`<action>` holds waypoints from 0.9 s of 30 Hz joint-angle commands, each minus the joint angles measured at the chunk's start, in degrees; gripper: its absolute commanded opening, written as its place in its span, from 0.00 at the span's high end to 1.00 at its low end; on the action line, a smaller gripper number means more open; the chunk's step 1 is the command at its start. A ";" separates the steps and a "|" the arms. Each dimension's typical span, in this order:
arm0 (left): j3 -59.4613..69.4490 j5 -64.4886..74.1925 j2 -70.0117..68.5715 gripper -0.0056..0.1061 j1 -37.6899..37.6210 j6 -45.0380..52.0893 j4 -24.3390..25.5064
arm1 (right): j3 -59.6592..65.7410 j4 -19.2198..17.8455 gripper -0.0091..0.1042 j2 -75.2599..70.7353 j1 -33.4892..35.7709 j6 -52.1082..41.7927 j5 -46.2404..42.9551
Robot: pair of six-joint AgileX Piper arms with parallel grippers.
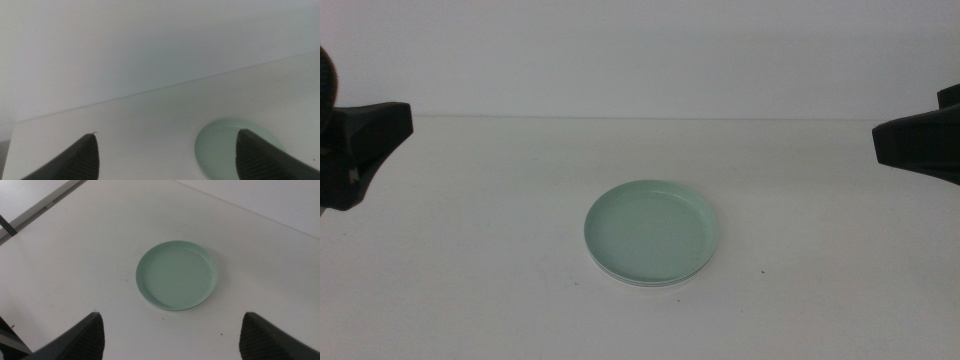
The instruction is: Stack the three bowls on top of each other.
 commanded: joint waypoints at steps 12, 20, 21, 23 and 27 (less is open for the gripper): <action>0.37 -0.52 -0.14 0.11 0.35 -0.07 2.73 | 13.47 -10.27 0.10 -5.05 -0.11 -0.65 -26.64; 9.64 -14.97 -4.05 0.11 8.19 -0.07 -0.68 | 26.48 -12.10 0.10 -12.19 -8.55 -0.65 -36.64; 11.90 -15.40 -5.58 0.11 9.24 -0.07 0.75 | 28.42 -12.10 0.10 -13.78 -11.09 -0.65 -36.74; 15.97 -14.33 -9.35 0.11 10.31 -0.07 3.47 | 32.00 -12.10 0.10 -17.06 -15.60 -0.65 -36.86; 25.05 -14.01 -17.93 0.11 10.29 0.09 3.20 | 41.01 -12.34 0.10 -26.17 -22.08 -0.65 -39.76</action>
